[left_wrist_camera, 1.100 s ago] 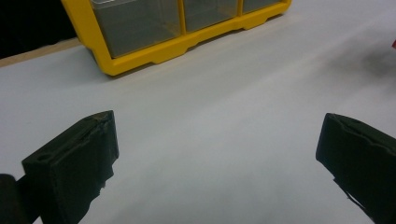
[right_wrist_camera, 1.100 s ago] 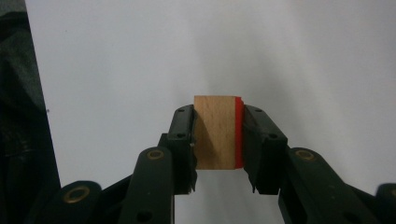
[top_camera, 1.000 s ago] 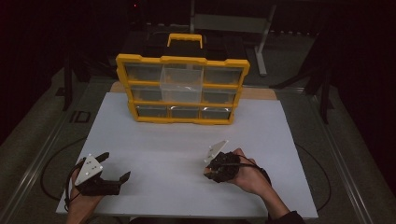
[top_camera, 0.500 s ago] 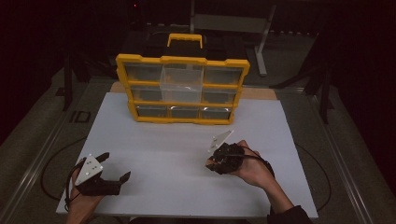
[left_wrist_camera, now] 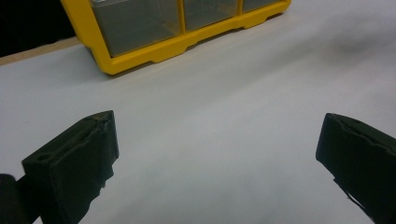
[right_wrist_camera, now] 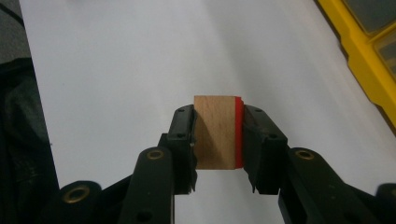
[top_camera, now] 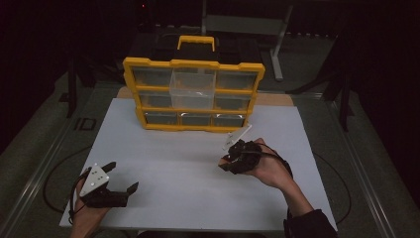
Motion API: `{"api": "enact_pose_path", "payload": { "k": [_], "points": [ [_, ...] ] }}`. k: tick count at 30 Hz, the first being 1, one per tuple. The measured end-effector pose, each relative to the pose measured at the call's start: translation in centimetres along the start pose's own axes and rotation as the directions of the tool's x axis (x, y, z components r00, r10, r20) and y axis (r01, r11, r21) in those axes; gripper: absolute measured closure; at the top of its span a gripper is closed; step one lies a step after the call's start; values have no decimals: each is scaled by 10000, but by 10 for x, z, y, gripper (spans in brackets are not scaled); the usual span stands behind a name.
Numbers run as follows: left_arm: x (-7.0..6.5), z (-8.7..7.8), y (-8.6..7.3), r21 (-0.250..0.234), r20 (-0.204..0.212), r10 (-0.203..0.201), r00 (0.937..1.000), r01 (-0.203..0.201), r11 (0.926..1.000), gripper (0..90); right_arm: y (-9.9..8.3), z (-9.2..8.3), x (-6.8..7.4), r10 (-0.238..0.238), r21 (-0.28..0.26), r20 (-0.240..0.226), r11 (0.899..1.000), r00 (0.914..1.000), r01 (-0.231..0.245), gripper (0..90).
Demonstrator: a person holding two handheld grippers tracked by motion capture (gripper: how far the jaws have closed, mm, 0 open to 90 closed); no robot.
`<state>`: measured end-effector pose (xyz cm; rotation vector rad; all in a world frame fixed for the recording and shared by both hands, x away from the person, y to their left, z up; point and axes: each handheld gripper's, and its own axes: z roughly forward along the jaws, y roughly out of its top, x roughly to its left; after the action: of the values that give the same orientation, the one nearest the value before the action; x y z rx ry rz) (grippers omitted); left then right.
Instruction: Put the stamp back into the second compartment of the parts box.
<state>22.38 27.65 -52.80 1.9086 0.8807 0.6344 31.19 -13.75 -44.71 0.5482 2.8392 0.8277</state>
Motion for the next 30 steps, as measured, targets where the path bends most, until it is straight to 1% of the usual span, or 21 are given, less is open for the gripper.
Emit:
{"api": "enact_pose_path", "payload": {
  "k": [3, 9, 18, 22, 30],
  "points": [
    [0, 1, 0, 14, 10, -30, 10000, 30, 10000, 0, 1, -2, -3, 154, -53, -17, 9999, 9999, -154, 658],
    [0, 0, -1, 7, 1, -24, 10000, 24, 10000, 0, 6, -8, -8, 247, -74, 25, 9997, 9997, -246, 658],
    [0, 0, -1, 19, 5, -2, 10000, 2, 10000, 0, 15, -18, -13, 187, -133, 116, 9997, 9998, -185, 658],
    [0, 0, -1, 3, 0, 2, 10000, -2, 10000, 0, 22, -24, -18, 225, -226, 201, 9995, 9995, -221, 658],
    [0, 0, -1, 15, 4, 5, 10000, -5, 10000, 0, 30, -33, -27, 249, -200, 341, 9995, 9991, -242, 658]
  ]
}}
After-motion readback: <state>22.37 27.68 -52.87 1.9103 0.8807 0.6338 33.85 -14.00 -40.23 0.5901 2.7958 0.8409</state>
